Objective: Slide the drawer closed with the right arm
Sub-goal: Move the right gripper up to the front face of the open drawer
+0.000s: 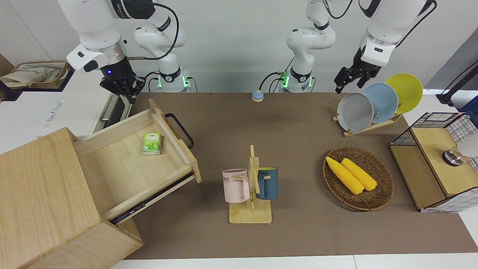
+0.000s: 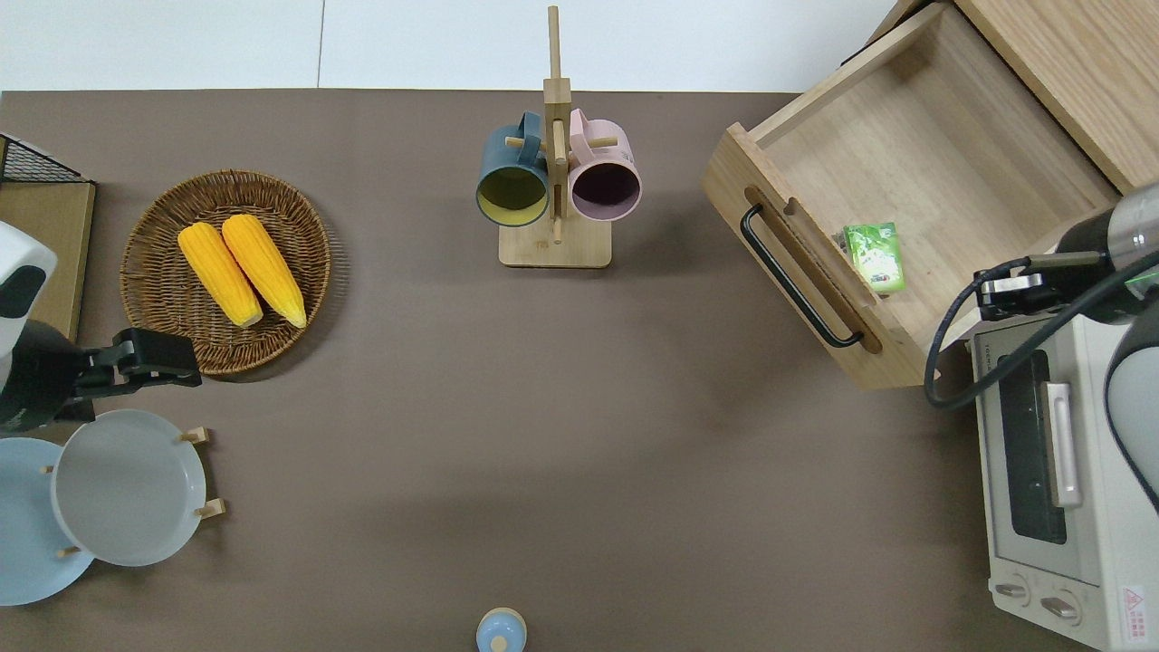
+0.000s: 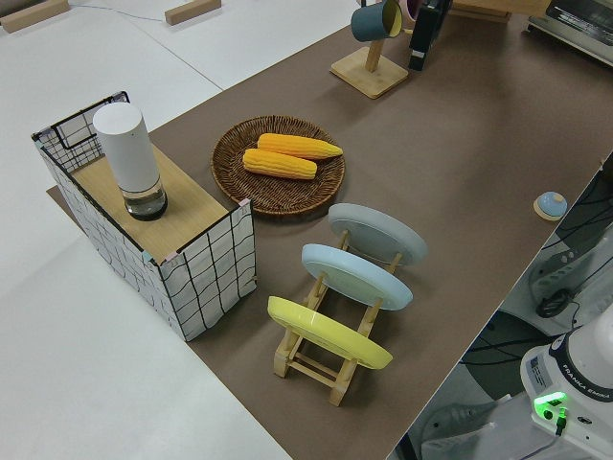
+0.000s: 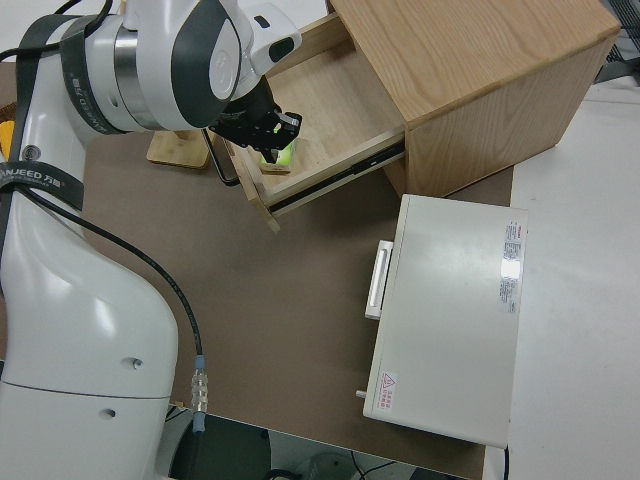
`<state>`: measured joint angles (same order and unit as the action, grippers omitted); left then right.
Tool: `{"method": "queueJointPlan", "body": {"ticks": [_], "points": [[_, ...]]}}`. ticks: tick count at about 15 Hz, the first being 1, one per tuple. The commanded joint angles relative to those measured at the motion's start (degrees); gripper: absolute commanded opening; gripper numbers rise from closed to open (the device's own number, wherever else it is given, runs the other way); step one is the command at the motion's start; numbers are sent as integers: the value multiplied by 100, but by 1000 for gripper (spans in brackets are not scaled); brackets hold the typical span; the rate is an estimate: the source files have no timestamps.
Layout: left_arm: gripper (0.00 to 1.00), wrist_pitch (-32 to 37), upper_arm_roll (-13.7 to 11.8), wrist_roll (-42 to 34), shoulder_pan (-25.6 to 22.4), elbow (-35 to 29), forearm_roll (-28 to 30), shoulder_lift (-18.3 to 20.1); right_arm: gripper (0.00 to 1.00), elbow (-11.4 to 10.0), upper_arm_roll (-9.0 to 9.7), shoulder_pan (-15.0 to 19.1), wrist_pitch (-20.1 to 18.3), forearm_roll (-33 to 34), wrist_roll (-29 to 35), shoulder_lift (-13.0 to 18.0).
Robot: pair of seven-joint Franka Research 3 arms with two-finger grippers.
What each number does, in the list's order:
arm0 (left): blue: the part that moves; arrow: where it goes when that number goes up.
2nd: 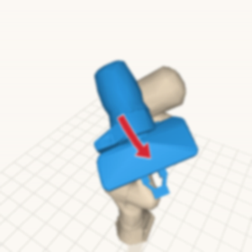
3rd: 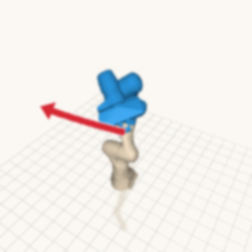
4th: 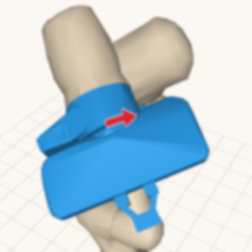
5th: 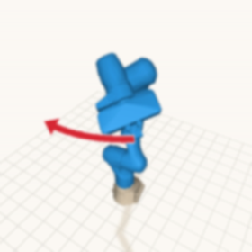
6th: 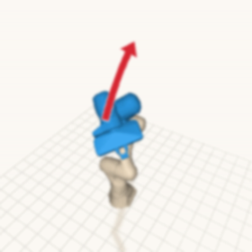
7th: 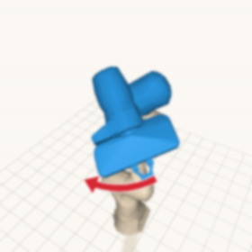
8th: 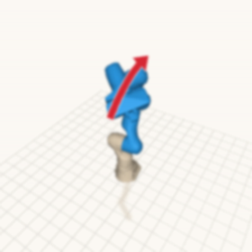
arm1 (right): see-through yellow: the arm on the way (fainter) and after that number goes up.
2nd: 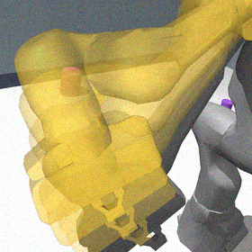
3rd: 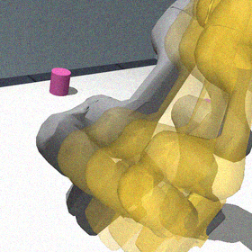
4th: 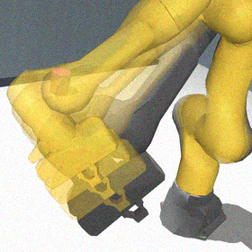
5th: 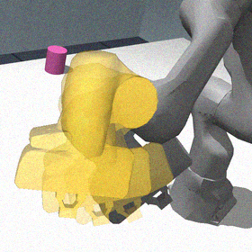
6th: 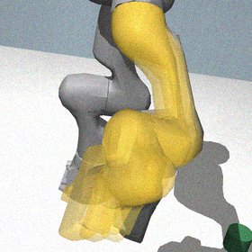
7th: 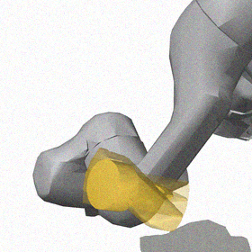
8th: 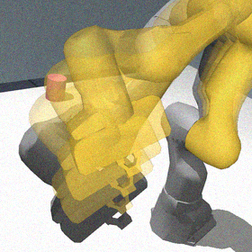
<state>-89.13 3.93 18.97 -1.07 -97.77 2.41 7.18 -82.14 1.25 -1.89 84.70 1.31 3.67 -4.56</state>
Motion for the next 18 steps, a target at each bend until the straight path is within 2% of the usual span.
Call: {"method": "queueJointPlan", "body": {"ticks": [1,3,4,7,9,14,18], "points": [[993,89,-24,-42,1,21,5,47,0,242,68,14,-305,-113,64,43],[993,89,-24,-42,1,21,5,47,0,251,138,-65,-340,-122,300,69],[993,89,-24,-42,1,21,5,47,0,260,147,-205,-392,-113,475,69],[993,97,-24,-51,1,21,5,47,0,523,165,-583,-515,-122,1221,69],[993,89,-24,-51,1,21,5,47,0,541,165,-917,-498,-122,1775,69],[993,97,-24,-42,1,21,5,47,0,541,182,-1708,-174,-122,3216,-9],[993,89,-24,-42,1,21,5,47,0,541,165,-2069,187,-139,4140,-360]]}}
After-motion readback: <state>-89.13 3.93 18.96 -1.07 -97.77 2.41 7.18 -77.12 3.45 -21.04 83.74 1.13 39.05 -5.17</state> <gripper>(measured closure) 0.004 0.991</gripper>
